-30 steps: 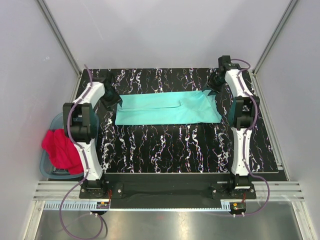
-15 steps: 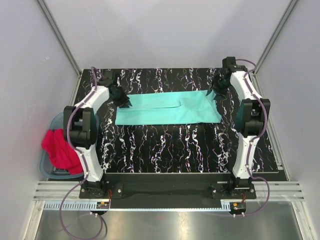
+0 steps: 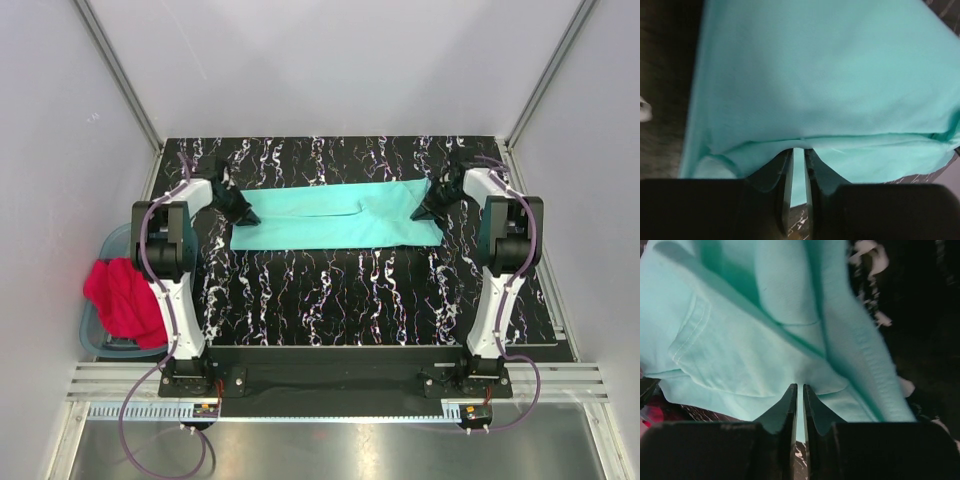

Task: Fold and stack the t-shirts
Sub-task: Fold the tshirt

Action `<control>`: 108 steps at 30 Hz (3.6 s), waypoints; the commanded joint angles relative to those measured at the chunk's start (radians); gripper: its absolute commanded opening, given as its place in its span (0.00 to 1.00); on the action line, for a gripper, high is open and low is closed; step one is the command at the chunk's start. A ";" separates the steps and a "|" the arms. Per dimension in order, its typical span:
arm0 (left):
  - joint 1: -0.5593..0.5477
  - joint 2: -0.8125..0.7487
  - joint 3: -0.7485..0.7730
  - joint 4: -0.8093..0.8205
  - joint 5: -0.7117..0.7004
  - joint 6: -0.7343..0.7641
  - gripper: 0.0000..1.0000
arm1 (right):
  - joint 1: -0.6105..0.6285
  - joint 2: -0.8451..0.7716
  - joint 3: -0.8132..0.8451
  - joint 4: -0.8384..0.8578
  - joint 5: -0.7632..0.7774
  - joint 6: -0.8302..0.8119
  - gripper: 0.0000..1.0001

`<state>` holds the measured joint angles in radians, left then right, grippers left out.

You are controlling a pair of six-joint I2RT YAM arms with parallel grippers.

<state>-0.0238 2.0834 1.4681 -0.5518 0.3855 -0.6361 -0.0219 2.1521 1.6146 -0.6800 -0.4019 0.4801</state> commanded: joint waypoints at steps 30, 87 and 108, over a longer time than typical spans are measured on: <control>0.048 -0.097 -0.126 -0.007 0.090 0.033 0.26 | 0.186 0.288 0.072 0.476 -0.442 0.258 0.05; -0.179 -0.461 -0.175 -0.163 0.024 0.242 0.65 | 0.186 -0.147 -0.002 -0.079 0.362 0.233 1.00; -0.229 -0.490 -0.210 -0.160 -0.014 0.243 0.62 | 0.367 0.299 0.570 -0.356 0.692 0.356 1.00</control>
<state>-0.2356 1.6451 1.2556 -0.7139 0.4049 -0.4149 0.3408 2.3749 2.1086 -0.9562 0.2081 0.8379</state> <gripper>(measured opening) 0.614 0.994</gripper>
